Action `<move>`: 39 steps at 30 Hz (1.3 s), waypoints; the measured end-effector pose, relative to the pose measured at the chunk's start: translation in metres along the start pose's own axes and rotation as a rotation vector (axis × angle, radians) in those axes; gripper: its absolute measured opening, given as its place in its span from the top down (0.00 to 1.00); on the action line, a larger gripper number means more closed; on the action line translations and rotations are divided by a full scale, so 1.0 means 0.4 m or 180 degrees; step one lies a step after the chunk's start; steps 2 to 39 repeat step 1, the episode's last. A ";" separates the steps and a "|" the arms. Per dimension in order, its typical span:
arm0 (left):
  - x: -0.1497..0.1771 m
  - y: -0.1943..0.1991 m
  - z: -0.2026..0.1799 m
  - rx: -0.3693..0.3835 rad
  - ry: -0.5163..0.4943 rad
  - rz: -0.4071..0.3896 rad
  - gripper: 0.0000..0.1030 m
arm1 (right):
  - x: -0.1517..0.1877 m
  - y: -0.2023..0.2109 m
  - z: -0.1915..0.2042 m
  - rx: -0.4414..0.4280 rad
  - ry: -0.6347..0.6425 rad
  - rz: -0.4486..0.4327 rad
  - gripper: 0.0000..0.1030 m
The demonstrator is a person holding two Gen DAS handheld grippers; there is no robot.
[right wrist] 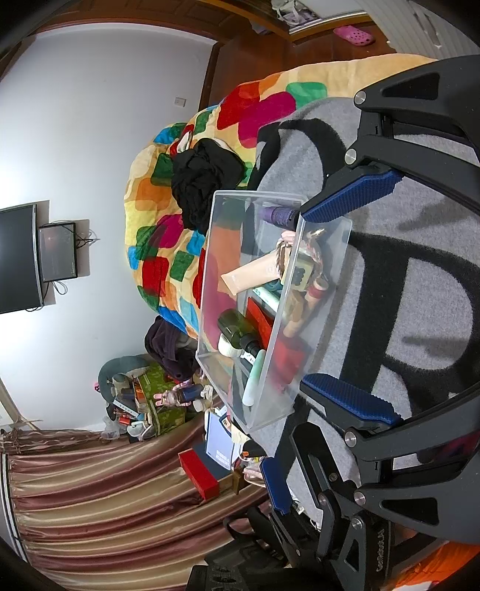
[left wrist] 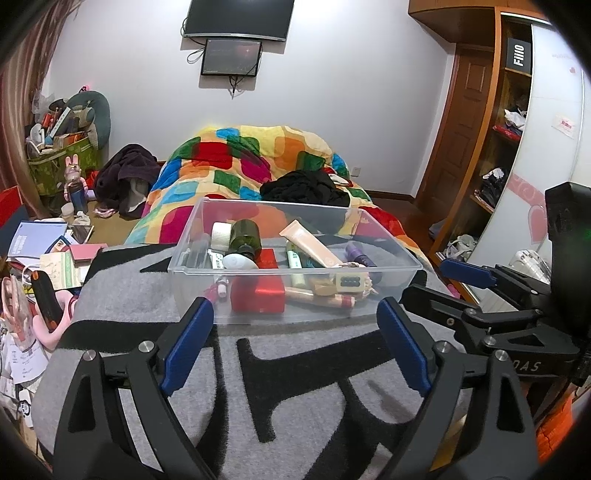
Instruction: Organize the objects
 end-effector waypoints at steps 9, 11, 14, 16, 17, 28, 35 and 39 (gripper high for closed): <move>0.000 0.001 -0.001 0.0004 -0.0004 0.0000 0.09 | 0.001 -0.001 0.001 0.0000 -0.0001 0.0005 0.21; 0.000 0.001 -0.001 0.0004 -0.0004 0.0000 0.09 | 0.001 -0.001 0.001 0.0000 -0.0001 0.0005 0.21; 0.000 0.001 -0.001 0.0004 -0.0004 0.0000 0.09 | 0.001 -0.001 0.001 0.0000 -0.0001 0.0005 0.21; 0.000 0.001 -0.001 0.0004 -0.0004 0.0000 0.09 | 0.001 -0.001 0.001 0.0000 -0.0001 0.0005 0.21; 0.000 0.001 -0.001 0.0004 -0.0004 0.0000 0.09 | 0.001 -0.001 0.001 0.0000 -0.0001 0.0005 0.21; 0.000 0.001 -0.001 0.0004 -0.0004 0.0000 0.09 | 0.001 -0.001 0.001 0.0000 -0.0001 0.0005 0.21; 0.000 0.001 -0.001 0.0004 -0.0004 0.0000 0.09 | 0.001 -0.001 0.001 0.0000 -0.0001 0.0005 0.21; 0.000 0.001 -0.001 0.0004 -0.0004 0.0000 0.09 | 0.001 -0.001 0.001 0.0000 -0.0001 0.0005 0.21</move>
Point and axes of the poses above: each gripper's, at about its wrist camera, not at the fingertips, and y roughly against the way its jaws point, z to its left, x to its underside, the point moved 9 cm from there along -y, roughly the way its jaws point, and after that the axes turned 5 degrees about y, right-handed, at the moved point
